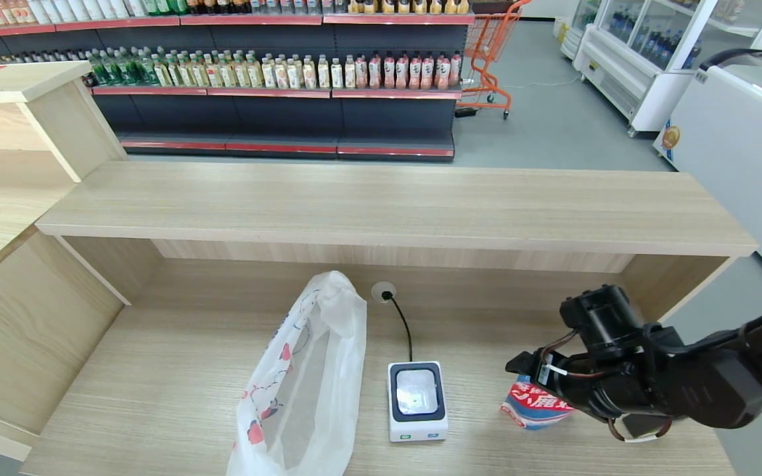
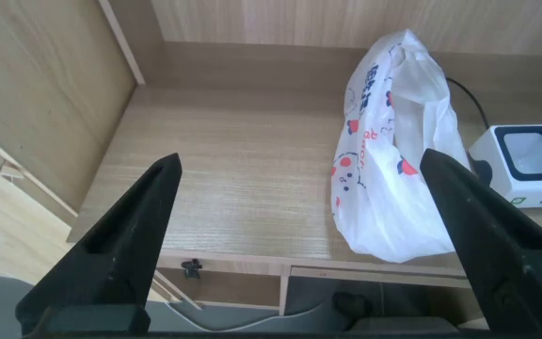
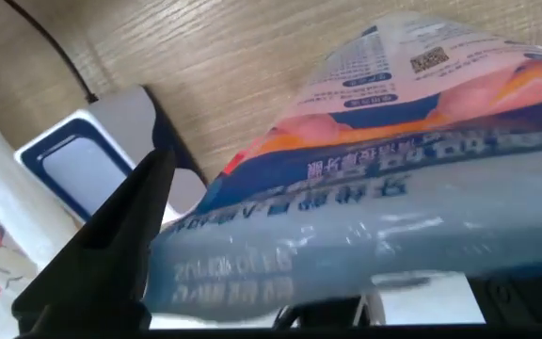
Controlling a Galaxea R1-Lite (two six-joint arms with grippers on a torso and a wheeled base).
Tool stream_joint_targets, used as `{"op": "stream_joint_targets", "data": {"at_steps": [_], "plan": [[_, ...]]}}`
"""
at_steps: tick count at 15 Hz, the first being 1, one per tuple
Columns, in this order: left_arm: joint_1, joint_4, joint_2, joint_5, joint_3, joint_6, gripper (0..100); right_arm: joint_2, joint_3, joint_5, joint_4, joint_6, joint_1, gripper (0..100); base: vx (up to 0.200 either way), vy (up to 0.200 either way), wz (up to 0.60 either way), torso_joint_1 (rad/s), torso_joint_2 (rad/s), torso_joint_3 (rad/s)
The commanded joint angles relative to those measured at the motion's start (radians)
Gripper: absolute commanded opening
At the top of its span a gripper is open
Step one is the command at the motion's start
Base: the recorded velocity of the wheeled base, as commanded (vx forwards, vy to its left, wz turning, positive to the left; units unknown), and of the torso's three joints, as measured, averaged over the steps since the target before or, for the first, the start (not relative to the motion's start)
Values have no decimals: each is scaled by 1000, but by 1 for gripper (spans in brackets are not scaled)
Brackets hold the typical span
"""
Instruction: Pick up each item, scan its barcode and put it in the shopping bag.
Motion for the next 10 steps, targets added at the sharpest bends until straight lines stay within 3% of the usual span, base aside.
{"op": "stream_joint_targets", "data": {"at_steps": [1, 5, 6, 10], "plan": [[0, 0, 2, 0, 0, 0, 100, 114, -58, -49, -4, 1, 27, 100, 0, 0, 0, 0, 0, 0], [0, 0, 2, 0, 0, 0, 100, 194, -160, -115, -4, 1, 27, 100, 0, 0, 0, 0, 0, 0], [2, 0, 2, 0, 0, 0, 100, 198, -161, -118, -4, 0, 29, 0, 0, 0, 0, 0, 0, 0], [0, 0, 2, 0, 0, 0, 100, 197, -149, -119, -2, -2, 27, 0, 0, 0, 0, 0, 0, 0]]}}
